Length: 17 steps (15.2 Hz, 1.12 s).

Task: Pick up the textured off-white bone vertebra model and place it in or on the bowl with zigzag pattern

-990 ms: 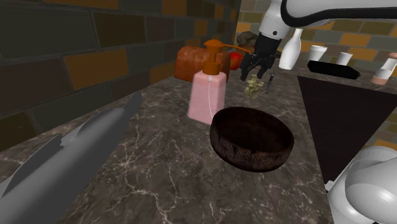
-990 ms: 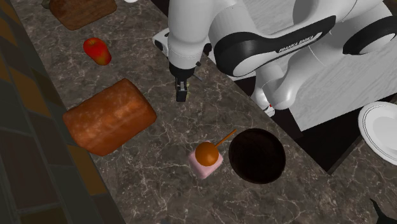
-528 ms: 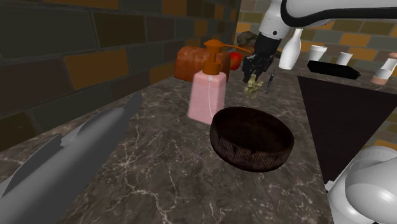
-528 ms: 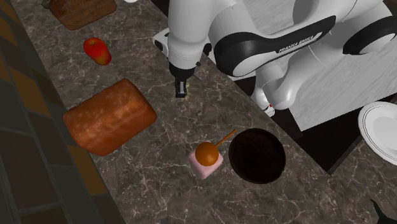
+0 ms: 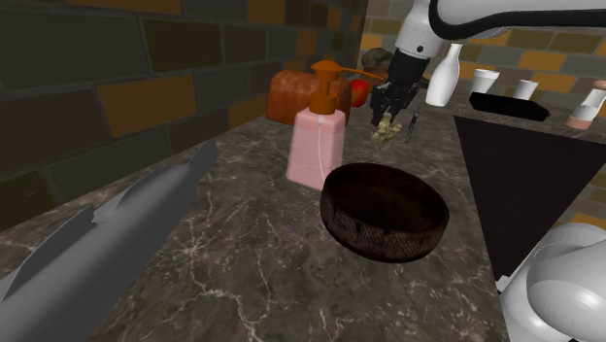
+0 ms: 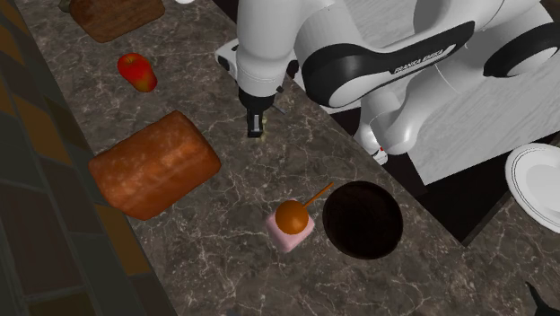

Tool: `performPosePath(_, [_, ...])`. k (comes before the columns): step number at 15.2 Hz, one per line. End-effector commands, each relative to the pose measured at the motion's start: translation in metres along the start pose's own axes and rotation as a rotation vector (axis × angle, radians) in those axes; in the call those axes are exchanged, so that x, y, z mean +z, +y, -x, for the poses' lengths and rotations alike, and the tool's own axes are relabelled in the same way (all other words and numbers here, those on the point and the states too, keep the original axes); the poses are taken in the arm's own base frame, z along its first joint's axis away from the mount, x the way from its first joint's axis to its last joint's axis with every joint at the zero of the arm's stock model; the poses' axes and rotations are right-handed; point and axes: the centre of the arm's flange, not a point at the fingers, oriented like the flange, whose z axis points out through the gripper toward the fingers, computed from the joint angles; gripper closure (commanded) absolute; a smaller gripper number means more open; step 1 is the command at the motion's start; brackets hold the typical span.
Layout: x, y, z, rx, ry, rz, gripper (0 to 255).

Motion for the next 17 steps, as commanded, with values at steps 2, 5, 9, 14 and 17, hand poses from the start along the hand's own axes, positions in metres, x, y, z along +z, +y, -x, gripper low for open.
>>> performPosePath(2, [-0.012,0.000,-0.003,0.000,-0.001,0.000,255])
performPosePath(5, [-0.028,0.000,-0.006,0.000,-0.001,0.000,255])
performPosePath(9, [-0.049,0.000,-0.010,0.000,-0.001,0.000,255])
performPosePath(14, [-0.075,0.000,-0.016,0.000,-0.001,0.000,255])
performPosePath(17, [-0.090,-0.001,-0.019,0.000,-0.001,0.000,255])
